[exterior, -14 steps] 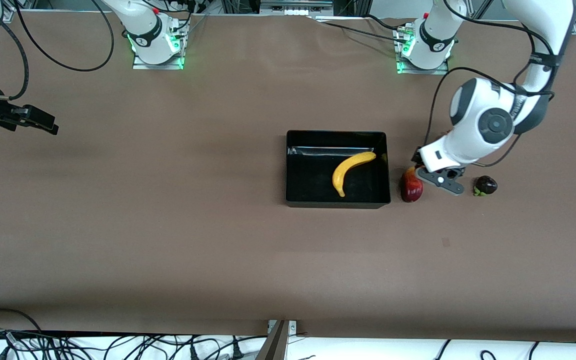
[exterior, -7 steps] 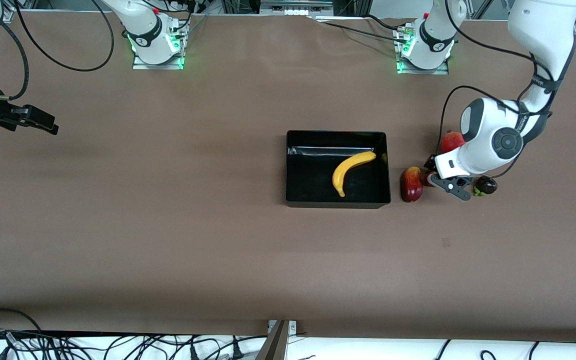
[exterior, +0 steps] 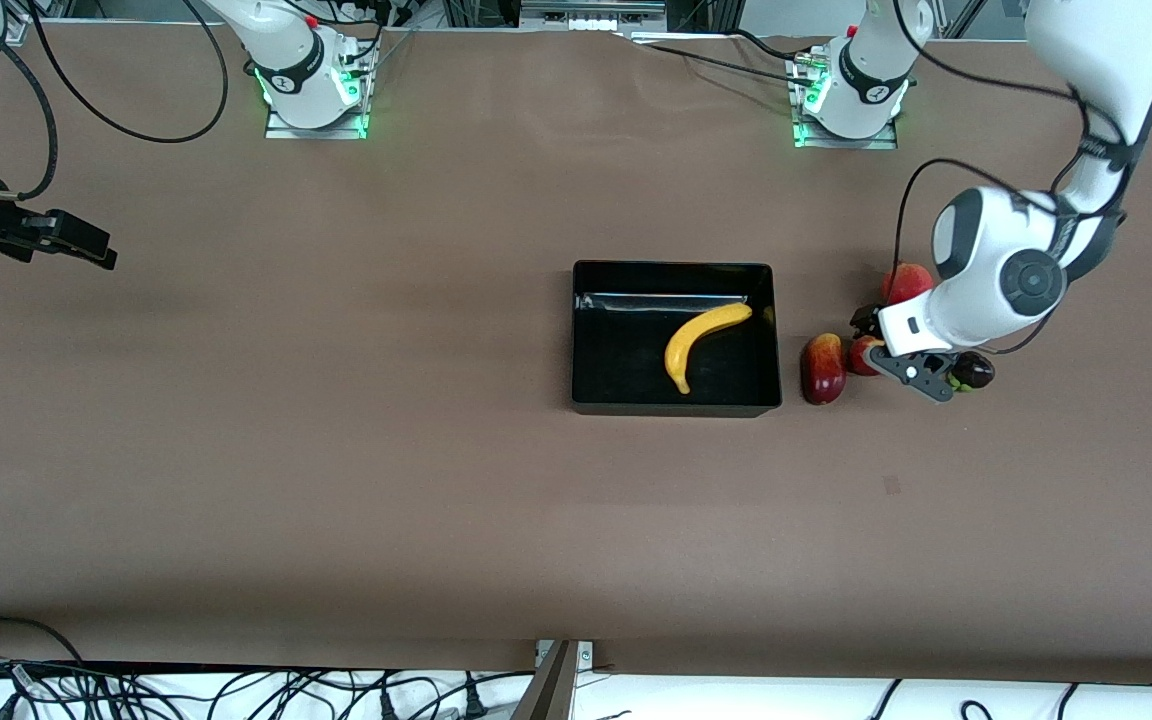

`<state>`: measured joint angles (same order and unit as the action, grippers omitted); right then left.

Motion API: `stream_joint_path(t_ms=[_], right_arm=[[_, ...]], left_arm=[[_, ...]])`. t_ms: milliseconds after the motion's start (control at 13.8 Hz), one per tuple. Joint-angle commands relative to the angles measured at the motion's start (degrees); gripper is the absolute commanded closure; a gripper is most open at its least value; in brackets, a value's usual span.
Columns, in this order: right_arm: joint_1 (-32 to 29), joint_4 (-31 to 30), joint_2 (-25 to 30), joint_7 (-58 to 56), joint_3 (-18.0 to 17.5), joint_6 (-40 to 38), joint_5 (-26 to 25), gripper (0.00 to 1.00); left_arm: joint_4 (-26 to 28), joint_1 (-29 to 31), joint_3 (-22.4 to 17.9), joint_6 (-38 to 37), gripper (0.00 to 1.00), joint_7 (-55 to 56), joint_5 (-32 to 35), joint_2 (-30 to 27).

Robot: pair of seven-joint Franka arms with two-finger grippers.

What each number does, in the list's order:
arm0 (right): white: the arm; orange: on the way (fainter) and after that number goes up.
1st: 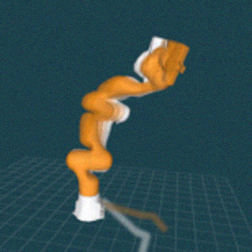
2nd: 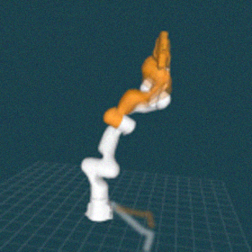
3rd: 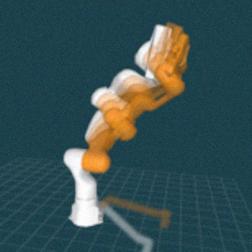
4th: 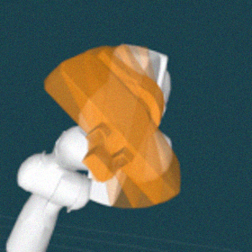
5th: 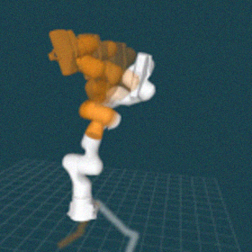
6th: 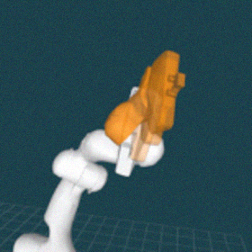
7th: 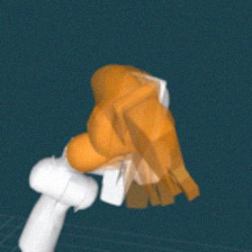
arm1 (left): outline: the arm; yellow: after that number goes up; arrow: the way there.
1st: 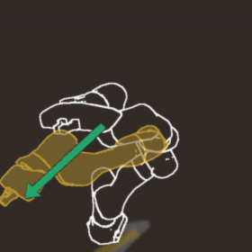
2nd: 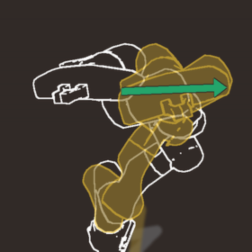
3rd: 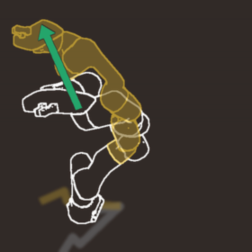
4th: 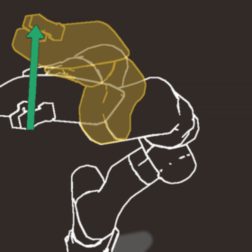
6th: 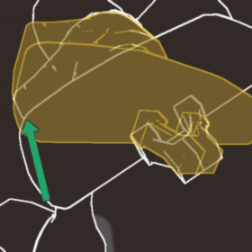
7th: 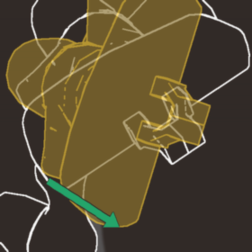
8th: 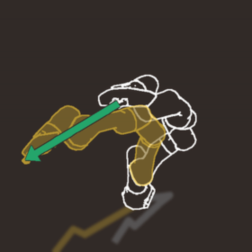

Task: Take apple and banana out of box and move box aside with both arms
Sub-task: 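Place the apple on the table beside the mango, open the left gripper, then move the left gripper back to the tray and grasp the banana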

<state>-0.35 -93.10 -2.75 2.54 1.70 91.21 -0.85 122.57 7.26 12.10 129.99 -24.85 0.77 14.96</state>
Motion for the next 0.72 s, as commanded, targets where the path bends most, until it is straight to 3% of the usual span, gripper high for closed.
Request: stream_joint_path(t_ms=[0, 362, 652], right_arm=[[-0.5, 1.2, -0.4, -0.6, -0.4, -0.9, 0.2, 0.00], [-0.5, 1.2, -0.4, -0.8, -0.4, -0.9, 0.3, 0.00], [-0.5, 1.2, -0.4, -0.8, -0.4, -1.0, 0.3, 0.00]], left_arm=[[-0.8, -5.0, 0.4, -4.8, 0.00, 1.6, -4.9, -6.6], [-2.2, -17.8, 2.7, -0.5, 0.00, 22.1, -5.7, -4.9], [-2.1, -22.3, 3.4, 10.0, 0.00, 23.4, -3.0, 2.3]])
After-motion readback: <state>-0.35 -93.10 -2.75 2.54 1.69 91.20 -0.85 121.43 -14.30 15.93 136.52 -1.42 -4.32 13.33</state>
